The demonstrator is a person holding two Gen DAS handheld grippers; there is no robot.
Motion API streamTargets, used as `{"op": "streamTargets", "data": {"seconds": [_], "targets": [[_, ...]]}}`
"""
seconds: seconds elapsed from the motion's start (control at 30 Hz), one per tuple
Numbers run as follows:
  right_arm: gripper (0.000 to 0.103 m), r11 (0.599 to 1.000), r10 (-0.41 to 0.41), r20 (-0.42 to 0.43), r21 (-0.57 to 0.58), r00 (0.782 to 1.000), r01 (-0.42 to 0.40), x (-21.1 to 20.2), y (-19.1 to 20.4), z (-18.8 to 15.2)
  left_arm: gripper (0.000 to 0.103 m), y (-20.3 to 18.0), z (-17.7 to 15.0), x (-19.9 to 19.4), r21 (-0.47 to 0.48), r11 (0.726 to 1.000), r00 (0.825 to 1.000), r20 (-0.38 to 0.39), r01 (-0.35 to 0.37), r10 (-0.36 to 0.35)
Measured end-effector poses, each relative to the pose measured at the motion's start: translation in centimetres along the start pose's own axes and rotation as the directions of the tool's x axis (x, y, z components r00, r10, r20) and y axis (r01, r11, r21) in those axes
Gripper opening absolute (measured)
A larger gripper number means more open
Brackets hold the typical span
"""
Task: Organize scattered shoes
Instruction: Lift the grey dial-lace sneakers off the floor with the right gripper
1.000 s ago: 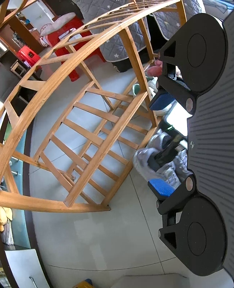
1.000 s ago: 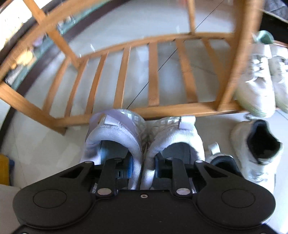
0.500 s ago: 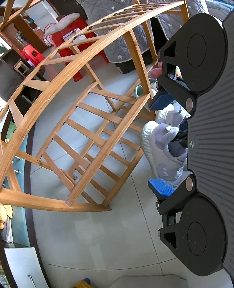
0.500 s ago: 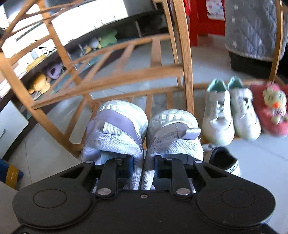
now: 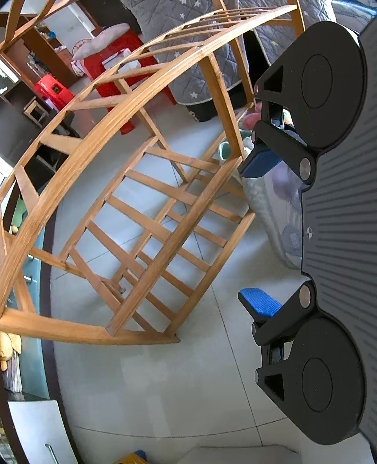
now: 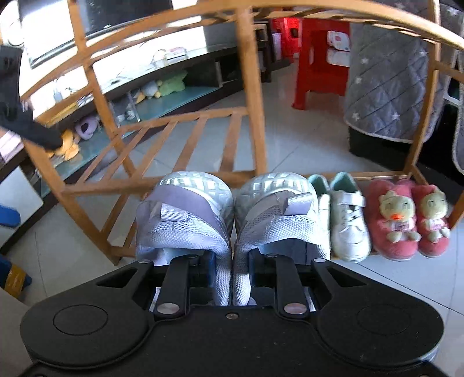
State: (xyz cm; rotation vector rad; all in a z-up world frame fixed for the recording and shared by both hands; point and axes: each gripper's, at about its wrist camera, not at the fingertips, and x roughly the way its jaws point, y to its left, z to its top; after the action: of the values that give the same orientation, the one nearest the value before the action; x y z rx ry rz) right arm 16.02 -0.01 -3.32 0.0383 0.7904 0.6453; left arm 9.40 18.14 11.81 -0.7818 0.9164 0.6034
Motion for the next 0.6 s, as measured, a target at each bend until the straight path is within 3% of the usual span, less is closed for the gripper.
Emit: {"op": "streamTargets", "data": {"seconds": [0.4, 0.6], "targets": [[0.023, 0.998, -0.063, 0.089, 0.012, 0.994, 0.062, -7.4, -2.1, 4.1, 0.084, -1.2, -0.5, 0.1, 0.015, 1.0, 1.0, 0.006, -0.002, 0.001], [0.023, 0.998, -0.063, 0.107, -0.024, 0.992, 0.066, -10.9, -3.4, 8.7, 0.084, -1.9, -0.9, 0.5, 0.03, 1.0, 1.0, -0.01, 0.002, -0.002]]}}
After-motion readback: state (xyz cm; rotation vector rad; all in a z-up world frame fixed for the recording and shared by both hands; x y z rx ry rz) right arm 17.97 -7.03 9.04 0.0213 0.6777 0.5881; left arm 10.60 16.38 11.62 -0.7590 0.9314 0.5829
